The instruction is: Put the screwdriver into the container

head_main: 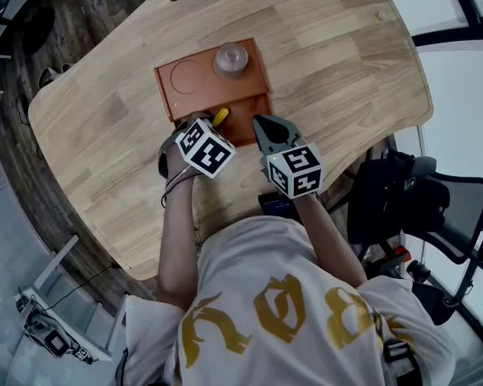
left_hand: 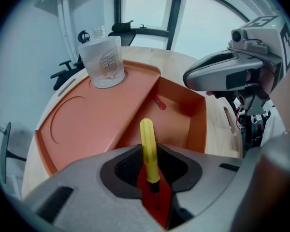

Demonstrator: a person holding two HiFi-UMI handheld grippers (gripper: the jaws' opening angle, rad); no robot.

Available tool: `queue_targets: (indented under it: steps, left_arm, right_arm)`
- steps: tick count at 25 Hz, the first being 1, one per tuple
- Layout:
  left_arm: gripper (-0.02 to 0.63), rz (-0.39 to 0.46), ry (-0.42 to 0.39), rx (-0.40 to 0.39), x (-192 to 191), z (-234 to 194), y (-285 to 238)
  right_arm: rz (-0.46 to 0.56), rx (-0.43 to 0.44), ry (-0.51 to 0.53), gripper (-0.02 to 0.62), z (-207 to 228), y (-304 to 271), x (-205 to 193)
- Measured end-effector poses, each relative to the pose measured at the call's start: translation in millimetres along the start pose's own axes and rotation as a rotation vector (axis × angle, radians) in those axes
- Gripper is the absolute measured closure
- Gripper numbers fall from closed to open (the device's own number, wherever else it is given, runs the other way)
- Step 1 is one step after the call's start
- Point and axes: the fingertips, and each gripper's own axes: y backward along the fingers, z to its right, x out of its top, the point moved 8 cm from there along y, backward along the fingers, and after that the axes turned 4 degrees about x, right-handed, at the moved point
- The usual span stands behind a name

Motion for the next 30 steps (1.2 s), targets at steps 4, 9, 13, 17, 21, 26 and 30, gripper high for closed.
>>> queue_targets:
  steps: [4, 9, 13, 17, 21, 26, 30]
  left_arm:
    - [0.516, -0.016, -0.021, -0.003, 0, 3, -1]
    - [0.503, -0.038, -0.036, -0.004, 0, 4, -3]
    - [0.494, -0.042, -0.036, -0.005, 0, 5, -3]
    - [0.492, -0.044, -0.034, -0.005, -1, 4, -4]
    - [0.491, -0.028, -0.030, 0.000, -2, 6, -2]
    - [0.489, 0.053, 0.028, 0.031, -2, 3, 15]
    - [0.500, 0.145, 0.096, 0.085, -2, -3, 39]
  right_arm:
    - [-0.001, 0.001, -0.002, 0.584, 0, 0, 0]
    - [0.002, -0.002, -0.009, 0.584, 3, 1, 1]
    - [0.003, -0.003, -0.009, 0.584, 4, 2, 0]
    - [0.007, -0.002, -0.010, 0.584, 4, 3, 1]
    - [0.012, -0.003, -0.007, 0.584, 4, 5, 2]
    - [0.023, 0.007, 0.010, 0.584, 2, 7, 7]
    - [0.036, 0.022, 0.038, 0.584, -6, 10, 12]
